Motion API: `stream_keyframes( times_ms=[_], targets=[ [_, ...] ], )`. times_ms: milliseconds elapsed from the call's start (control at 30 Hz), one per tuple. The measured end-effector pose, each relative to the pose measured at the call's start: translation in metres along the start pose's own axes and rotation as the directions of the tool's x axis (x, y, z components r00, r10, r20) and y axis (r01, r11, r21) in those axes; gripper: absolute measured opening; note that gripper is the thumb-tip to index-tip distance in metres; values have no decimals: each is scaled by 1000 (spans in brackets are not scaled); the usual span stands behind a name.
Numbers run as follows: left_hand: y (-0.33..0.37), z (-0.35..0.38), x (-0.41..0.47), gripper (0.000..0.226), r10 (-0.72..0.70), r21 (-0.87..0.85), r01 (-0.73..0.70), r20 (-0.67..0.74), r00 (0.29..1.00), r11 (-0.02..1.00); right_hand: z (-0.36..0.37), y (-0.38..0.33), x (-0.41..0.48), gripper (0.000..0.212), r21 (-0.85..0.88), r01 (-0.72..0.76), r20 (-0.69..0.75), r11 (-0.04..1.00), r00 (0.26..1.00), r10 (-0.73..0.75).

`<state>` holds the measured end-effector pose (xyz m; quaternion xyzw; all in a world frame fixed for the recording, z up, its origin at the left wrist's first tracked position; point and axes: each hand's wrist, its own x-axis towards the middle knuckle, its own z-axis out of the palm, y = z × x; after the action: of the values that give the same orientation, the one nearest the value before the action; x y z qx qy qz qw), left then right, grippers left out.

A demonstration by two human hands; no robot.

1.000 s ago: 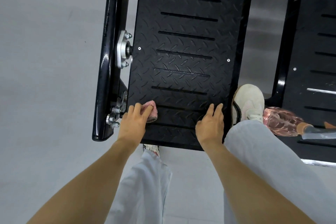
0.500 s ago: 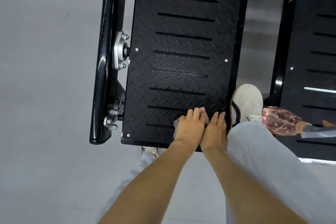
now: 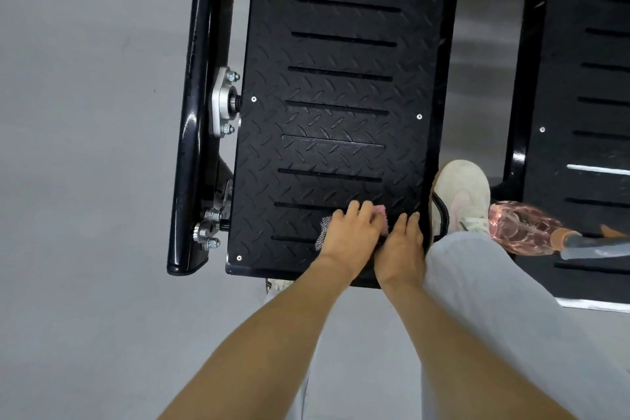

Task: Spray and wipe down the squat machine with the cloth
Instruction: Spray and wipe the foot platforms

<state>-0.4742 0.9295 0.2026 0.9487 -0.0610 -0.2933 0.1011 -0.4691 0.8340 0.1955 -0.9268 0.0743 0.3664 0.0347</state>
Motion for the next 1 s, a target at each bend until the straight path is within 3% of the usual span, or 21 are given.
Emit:
stream_keyframes(
  times_ms=[267,400,500,600,667,800,1000],
  targets=[
    [-77,9,-29,65,-115,44,113,23,993,993,-1,-6,-2,75,-45,18,33,999,999,-16],
    [-120,17,-58,63,-300,-97,292,-83,950,952,4,-6,-9,76,-57,27,34,998,999,-25],
    [-128,29,-68,71,-365,-135,345,-172,915,929,8,-5,-12,78,-65,32,33,997,999,-30],
    [-114,35,-71,70,-435,-238,398,-132,890,886,10,-4,-14,78,-69,35,35,997,999,-33],
    [-103,41,-78,72,-422,-237,386,-123,898,891,10,-3,-17,77,-72,33,40,997,999,-31],
    [-107,60,-103,80,-276,-78,269,-100,956,960,12,-2,-21,76,-67,32,46,997,998,-29],
    [-129,66,-115,84,-207,5,209,-129,970,978,12,5,-23,79,-85,68,50,994,997,-63]
  ],
)
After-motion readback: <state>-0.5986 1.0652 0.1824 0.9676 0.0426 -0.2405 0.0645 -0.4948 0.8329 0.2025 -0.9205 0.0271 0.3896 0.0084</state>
